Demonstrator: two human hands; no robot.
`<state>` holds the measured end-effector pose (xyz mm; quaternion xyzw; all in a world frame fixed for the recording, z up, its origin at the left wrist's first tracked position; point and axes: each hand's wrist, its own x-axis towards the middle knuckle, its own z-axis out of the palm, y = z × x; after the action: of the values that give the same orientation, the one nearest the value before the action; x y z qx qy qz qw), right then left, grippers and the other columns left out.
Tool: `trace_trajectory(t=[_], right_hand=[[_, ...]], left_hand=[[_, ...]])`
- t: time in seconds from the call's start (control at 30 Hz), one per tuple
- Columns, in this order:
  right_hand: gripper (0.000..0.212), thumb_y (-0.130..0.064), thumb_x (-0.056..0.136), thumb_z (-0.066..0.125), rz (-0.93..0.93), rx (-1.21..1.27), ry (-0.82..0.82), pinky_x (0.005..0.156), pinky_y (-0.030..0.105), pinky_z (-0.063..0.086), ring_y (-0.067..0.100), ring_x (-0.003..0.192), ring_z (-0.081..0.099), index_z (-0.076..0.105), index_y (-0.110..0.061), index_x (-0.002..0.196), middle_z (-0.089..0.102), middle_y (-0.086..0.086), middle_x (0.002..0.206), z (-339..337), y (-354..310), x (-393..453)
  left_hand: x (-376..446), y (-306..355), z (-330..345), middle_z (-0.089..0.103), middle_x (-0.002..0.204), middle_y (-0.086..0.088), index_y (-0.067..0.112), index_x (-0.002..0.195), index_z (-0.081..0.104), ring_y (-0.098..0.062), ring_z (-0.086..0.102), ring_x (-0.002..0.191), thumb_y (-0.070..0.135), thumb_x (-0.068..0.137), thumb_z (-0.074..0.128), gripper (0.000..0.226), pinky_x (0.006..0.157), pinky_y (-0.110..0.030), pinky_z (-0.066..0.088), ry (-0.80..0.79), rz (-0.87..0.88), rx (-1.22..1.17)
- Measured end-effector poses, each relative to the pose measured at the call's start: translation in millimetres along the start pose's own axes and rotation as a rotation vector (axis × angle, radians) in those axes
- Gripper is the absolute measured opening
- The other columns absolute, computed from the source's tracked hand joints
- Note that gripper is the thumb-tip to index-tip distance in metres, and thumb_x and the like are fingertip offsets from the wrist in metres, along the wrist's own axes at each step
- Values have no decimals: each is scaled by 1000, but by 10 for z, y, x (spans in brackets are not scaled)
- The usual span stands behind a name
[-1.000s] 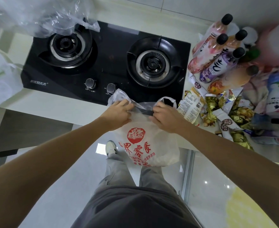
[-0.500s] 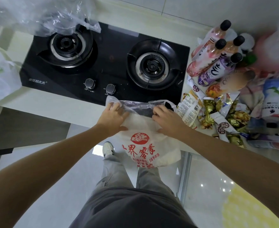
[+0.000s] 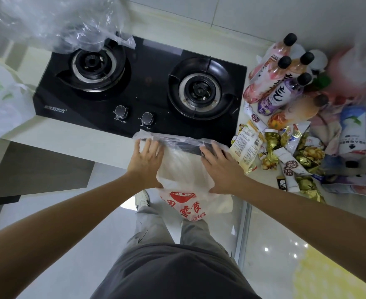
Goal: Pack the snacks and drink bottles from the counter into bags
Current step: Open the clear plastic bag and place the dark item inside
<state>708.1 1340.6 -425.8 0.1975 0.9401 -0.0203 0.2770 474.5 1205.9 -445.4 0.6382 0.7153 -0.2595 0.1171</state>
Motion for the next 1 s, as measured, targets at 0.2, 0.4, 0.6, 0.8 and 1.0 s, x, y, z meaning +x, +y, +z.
trace_trajectory(t=[0.2,0.4,0.6,0.8,1.0], right_hand=[[123,-79,69,72,97,15,-22,121,64,24,50,154,-14,29,-7,158,-11,13,171,-328,100,23],[133,-89,64,65,235,-68,164,124,68,12,53,154,-14,25,-7,161,-10,21,171,-712,456,155],[123,-76,64,79,264,-48,340,120,70,18,52,155,-6,31,-15,159,-4,19,172,-804,615,204],[83,-42,65,92,112,-82,232,107,57,33,32,138,33,59,-16,138,37,11,158,-277,479,278],[27,-8,78,72,-236,-98,262,114,46,39,28,107,59,66,-13,104,63,5,108,20,434,344]], left_hand=[[-57,-255,-390,20,156,-13,25,155,29,-40,19,145,98,55,55,127,117,-70,10,-7,-81,28],[75,-549,-880,-3,167,-18,33,156,26,-48,5,151,96,59,56,120,116,-75,8,94,-149,39],[211,-713,-1042,-5,169,-13,35,160,16,-49,6,150,98,63,47,120,116,-75,10,244,-196,17],[262,-366,-670,20,162,-9,24,158,27,-36,22,145,86,70,60,113,114,-71,19,198,19,121],[367,-168,-515,36,151,-7,22,146,44,-31,35,134,57,85,71,75,108,-48,37,141,303,94]])
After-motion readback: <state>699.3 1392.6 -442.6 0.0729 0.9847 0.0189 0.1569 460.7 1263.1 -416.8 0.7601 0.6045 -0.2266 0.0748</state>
